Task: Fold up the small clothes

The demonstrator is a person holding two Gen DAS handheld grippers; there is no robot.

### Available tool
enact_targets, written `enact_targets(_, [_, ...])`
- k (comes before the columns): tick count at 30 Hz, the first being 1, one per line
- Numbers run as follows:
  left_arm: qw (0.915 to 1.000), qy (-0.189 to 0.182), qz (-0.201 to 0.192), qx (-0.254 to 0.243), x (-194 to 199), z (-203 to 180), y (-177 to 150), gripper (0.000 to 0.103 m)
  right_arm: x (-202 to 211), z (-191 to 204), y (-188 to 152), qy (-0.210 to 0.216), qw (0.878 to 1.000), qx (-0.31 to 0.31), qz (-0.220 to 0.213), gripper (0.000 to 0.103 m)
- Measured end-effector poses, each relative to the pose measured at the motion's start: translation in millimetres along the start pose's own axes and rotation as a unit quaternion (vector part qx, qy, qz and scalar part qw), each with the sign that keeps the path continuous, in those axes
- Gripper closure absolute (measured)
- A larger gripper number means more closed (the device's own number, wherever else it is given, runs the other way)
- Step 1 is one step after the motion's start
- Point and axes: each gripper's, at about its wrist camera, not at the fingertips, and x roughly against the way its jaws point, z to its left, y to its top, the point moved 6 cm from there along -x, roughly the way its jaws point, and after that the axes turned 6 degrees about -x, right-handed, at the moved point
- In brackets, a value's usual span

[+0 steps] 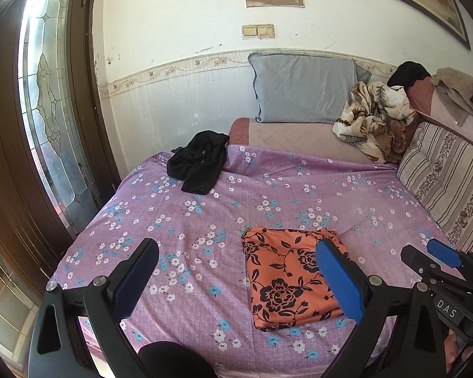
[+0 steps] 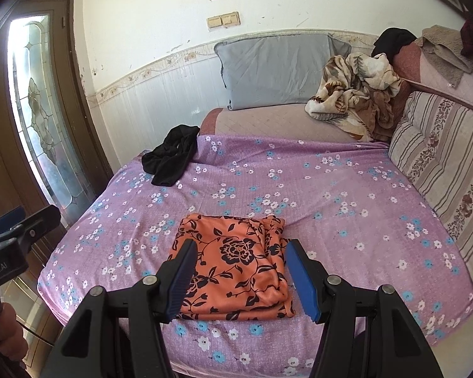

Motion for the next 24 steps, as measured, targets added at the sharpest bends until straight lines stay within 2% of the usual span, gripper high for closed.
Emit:
enact_targets(5, [0.9998, 0.010, -0.019, 0.005, 13.5, 2.3, 10.2, 0.003, 12.0, -1.6, 5.6, 0.003, 1.000, -0.001, -0.012, 0.041])
enact_targets(11, [0.9996, 0.014, -0.023, 0.002, 15.6, 4.3, 14.5, 0.003, 12.7, 0.9, 7.0, 0.007, 1.000, 0.002, -0.014, 0.040])
enact_targets(24, [0.9999, -0.001, -0.006, 0.010, -13.2, 0.8, 19.8, 0.003, -11.5, -0.7, 7.0, 0.004, 1.000, 0.006, 0.004, 0.040])
